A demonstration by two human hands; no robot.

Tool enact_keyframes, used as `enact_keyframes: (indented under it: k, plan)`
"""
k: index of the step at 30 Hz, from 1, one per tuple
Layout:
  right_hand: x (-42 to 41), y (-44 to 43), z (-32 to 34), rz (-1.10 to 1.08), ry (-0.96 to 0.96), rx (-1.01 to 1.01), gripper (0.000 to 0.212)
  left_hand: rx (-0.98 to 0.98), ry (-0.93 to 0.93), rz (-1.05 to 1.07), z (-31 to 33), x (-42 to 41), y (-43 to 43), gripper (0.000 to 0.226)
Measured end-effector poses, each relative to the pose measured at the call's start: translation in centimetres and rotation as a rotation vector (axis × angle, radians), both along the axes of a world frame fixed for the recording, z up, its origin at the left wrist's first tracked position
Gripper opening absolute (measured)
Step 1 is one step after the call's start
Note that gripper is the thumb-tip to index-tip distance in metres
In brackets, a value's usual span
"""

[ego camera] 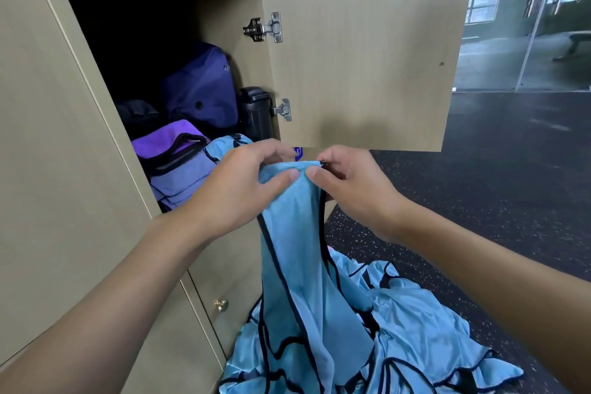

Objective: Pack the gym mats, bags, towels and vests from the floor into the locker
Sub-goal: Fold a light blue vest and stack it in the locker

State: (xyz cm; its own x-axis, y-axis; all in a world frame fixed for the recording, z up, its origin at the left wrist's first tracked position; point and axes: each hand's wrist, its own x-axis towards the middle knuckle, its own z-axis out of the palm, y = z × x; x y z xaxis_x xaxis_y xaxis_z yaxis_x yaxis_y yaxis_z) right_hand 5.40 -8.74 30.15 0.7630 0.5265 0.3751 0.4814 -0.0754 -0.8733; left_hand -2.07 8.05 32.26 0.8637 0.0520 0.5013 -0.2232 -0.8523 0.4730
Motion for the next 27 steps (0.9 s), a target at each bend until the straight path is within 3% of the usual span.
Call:
enact_keyframes:
  k: [6, 13, 17, 21, 27]
  plan:
    - [0.0, 0.2, 0.0, 0.036, 0.006, 0.084, 0.002, -0.213, 0.019, -0.059, 0.0, 0.3, -1.1, 0.012]
    - [0.0, 0.3, -1.3, 0.073, -0.015, -0.134, 0.025, -0.348, -0.141, 0.077, 0.1, 0.6, -1.0, 0.011]
    - [-0.8, 0.5, -0.9, 0.078, -0.048, -0.126, 0.032, -0.325, -0.038, 0.009, 0.7, 0.2, -1.6, 0.011]
    - [-1.1, 0.4, -0.8, 0.106, -0.042, -0.071, 0.03, -0.33, -0.034, -0.05, 0.6, 0.0, -1.9, 0.025]
    - [-0.7, 0.5, -1.4, 0.168, 0.028, -0.102, 0.01, -0.404, -0.21, 0.107, 0.8, 0.2, -0.9, 0.028]
